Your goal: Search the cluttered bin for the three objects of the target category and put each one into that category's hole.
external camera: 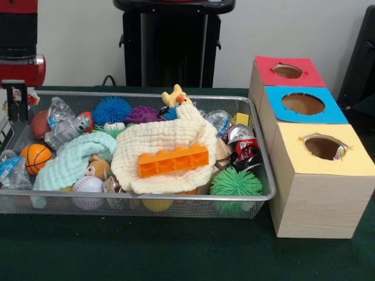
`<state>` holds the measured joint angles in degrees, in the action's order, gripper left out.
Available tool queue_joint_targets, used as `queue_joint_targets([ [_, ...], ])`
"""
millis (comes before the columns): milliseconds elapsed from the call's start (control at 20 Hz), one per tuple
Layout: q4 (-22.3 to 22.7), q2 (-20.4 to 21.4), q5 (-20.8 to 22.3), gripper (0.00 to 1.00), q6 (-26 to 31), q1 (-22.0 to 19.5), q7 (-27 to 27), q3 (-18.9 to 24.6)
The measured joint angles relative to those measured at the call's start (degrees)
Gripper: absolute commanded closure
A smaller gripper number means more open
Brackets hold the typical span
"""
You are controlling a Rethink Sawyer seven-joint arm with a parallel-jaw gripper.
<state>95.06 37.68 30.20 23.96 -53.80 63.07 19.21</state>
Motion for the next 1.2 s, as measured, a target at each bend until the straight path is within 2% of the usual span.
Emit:
queue_joint_targets([
  [250,1.72,0.28,0.11,1.00,-4.28,-3.29,0.00,4.82],
  [500,3.60,0.31,0.47,1.00,-9.48,-4.11,0.00,6.21],
  [600,4.72,0.39,0.68,1.00,-12.82,-3.02,0.00,6.20],
  [900,6.53,0.84,0.58,1.00,-15.42,1.23,0.00,5.72],
  [1000,7.41,1.43,0.05,1.00,-16.04,5.27,0.00,4.89],
  [1150,7.87,1.74,-0.54,1.00,-16.66,7.94,0.00,4.05],
  [1200,8.53,2.09,-1.28,1.00,-17.58,10.45,0.00,3.23],
])
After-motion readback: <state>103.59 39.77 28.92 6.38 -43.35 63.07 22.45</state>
